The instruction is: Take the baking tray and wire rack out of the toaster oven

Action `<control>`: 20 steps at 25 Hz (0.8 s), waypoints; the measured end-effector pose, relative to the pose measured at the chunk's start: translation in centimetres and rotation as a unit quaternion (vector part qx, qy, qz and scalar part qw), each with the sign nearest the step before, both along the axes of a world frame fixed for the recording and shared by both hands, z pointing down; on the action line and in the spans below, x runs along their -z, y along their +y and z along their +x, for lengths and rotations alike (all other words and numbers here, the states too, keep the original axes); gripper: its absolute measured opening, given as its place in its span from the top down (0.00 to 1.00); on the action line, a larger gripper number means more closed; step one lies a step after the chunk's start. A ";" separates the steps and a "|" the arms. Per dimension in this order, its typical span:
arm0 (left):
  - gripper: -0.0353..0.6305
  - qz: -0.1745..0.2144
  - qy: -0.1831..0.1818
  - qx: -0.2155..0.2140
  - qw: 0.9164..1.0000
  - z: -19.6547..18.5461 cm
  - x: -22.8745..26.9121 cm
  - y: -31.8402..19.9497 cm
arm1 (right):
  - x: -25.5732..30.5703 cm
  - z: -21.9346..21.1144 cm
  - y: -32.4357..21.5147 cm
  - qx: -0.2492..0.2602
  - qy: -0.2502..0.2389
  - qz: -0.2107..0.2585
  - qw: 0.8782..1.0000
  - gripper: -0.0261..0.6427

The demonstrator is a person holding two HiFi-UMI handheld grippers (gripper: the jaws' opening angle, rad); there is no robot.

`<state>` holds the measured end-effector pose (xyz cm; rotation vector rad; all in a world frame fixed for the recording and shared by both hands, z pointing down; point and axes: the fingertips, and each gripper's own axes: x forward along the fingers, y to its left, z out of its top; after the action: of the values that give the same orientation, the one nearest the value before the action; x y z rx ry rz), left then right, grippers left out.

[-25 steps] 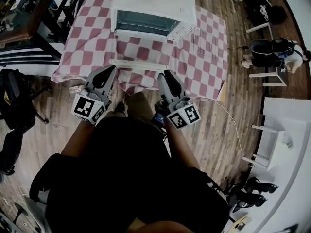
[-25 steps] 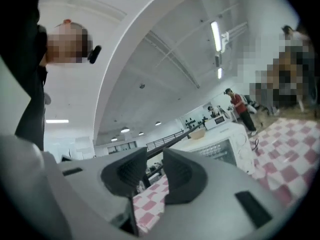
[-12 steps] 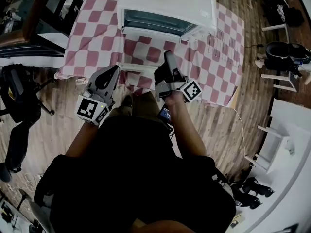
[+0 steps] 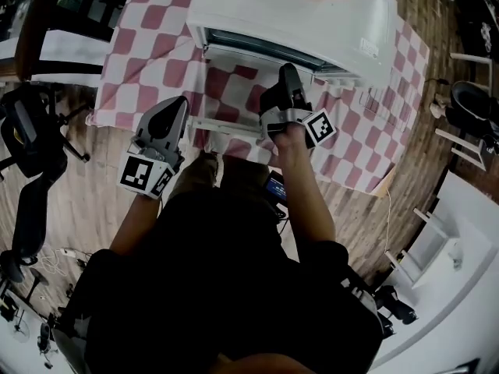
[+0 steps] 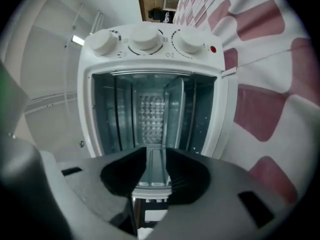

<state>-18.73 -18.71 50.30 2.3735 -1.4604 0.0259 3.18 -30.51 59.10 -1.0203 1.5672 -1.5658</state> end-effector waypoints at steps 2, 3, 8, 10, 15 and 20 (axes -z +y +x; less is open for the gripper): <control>0.96 -0.012 -0.002 0.010 1.000 -0.3 -0.7 -0.7 | -1.4 -0.4 -0.9 0.006 0.000 -0.014 1.000 0.79; 0.96 -0.017 -0.002 0.013 1.000 -0.3 -1.0 -1.0 | -2.0 -0.5 -1.3 0.008 -0.001 -0.018 1.000 0.79; 0.96 -0.026 0.000 0.010 1.000 0.3 -2.3 -2.8 | -3.6 -1.2 -4.3 0.008 -0.013 -0.019 1.000 0.79; 0.96 -0.030 0.001 0.010 0.999 0.4 -2.7 -3.2 | -4.0 -1.5 -5.1 0.010 -0.013 -0.023 1.000 0.79; 0.96 -0.037 0.001 0.017 0.999 -0.2 -3.4 -3.8 | -5.0 -1.9 -6.7 0.013 -0.010 -0.034 0.999 0.79; 0.96 -0.042 -0.002 0.024 0.999 -0.9 -3.9 -3.9 | -5.5 -1.9 -7.9 0.003 -0.023 -0.041 0.999 0.81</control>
<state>-19.65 -22.64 54.18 2.2716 -1.4871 0.0783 1.33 -38.36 64.60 -1.0179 1.4875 -1.6572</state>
